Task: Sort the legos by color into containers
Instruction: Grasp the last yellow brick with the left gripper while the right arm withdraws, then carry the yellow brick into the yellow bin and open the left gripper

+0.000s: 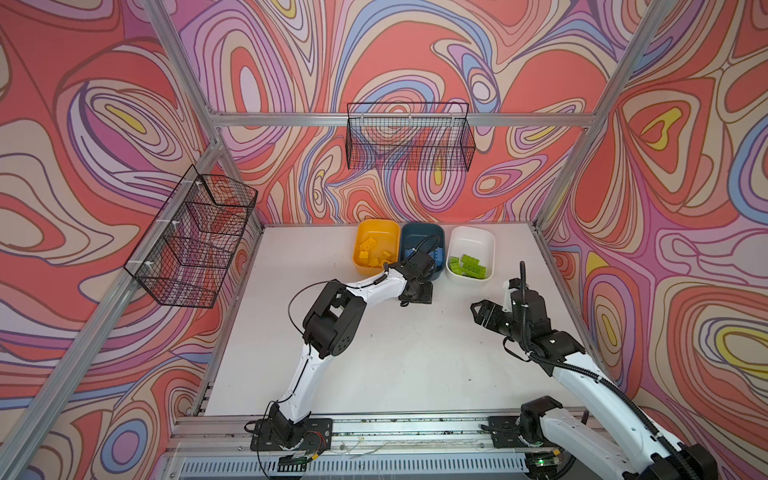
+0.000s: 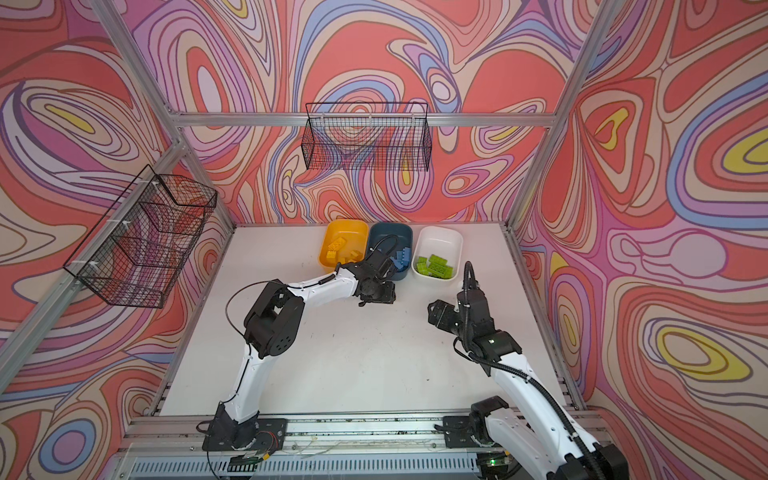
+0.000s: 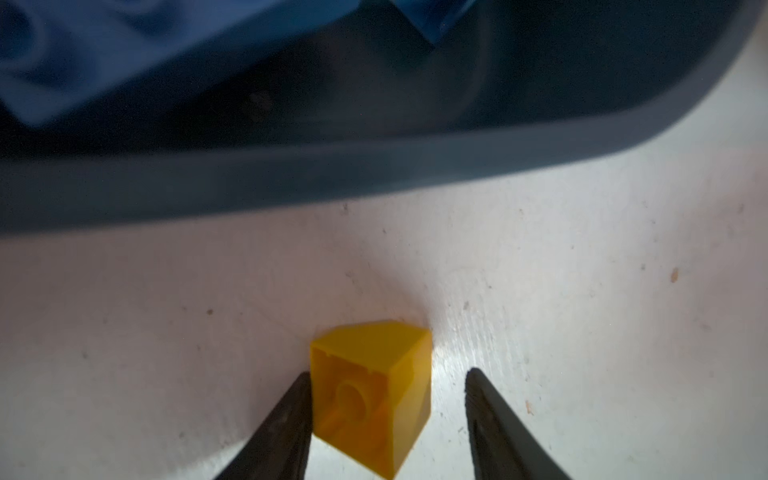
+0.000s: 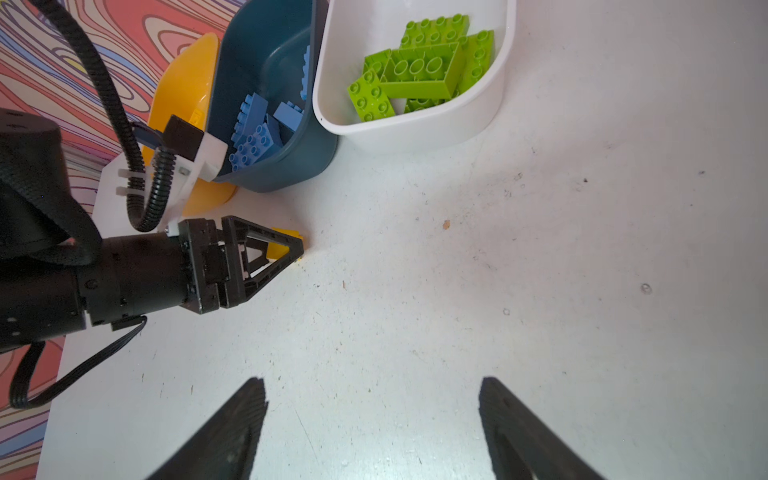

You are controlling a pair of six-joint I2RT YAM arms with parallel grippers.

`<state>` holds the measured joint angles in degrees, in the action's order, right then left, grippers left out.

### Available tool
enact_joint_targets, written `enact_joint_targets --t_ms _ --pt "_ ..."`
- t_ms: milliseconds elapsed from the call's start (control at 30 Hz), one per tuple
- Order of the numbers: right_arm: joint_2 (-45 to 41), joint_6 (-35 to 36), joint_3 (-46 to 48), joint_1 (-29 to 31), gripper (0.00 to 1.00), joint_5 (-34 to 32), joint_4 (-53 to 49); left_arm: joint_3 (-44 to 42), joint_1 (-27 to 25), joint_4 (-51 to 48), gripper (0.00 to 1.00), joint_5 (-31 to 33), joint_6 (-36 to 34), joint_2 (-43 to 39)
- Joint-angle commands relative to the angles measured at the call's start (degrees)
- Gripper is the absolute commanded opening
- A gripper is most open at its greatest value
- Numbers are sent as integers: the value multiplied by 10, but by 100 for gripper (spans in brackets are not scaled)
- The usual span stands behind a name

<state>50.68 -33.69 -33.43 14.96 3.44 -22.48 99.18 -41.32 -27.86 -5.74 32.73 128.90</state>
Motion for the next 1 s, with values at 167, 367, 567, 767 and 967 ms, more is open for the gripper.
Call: enact_joint_targets --t_ms 167,367,567,767,967 --pt "-11 12 -4 -1 84 4 -1 12 -4 -42 36 30 -5 6" --pt "-5 18 4 -1 84 16 9 -4 -3 -44 36 43 -13 -55" --pt "12 27 13 -1 83 45 42 -10 18 -48 37 37 -25 -140" --pt "32 25 19 0 83 61 67 -10 73 -55 37 35 -43 -182" --pt "24 50 33 -1 85 84 87 18 148 -55 38 5 -43 -153"
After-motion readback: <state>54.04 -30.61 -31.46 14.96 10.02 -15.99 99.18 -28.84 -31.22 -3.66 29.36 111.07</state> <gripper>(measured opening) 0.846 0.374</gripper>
